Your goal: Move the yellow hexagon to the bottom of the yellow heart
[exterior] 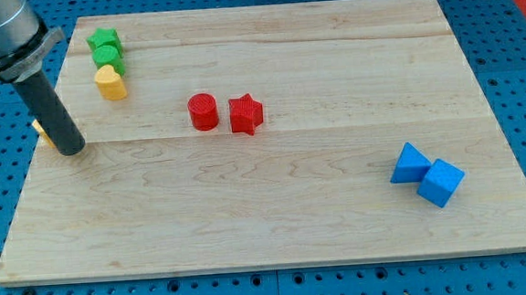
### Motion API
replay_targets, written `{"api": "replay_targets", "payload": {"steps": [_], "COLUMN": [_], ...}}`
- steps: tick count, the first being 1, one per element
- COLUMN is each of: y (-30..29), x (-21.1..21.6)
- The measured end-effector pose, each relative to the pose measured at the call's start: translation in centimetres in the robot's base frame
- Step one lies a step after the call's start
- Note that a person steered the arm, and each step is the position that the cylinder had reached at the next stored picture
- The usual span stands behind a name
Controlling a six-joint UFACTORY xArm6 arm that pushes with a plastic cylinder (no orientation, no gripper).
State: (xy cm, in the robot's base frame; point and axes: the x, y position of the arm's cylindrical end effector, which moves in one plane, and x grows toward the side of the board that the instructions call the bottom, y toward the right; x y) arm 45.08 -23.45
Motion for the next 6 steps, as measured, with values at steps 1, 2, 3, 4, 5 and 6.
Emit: {"api": "replay_targets", "payload": {"steps": [1,2,3,4,5,6], "y": [1.4,1.8,-5.0,-7.0,-3.2,-2.7], "x": [0.0,0.3,0.4,0.4,-2.6,-6.0]}}
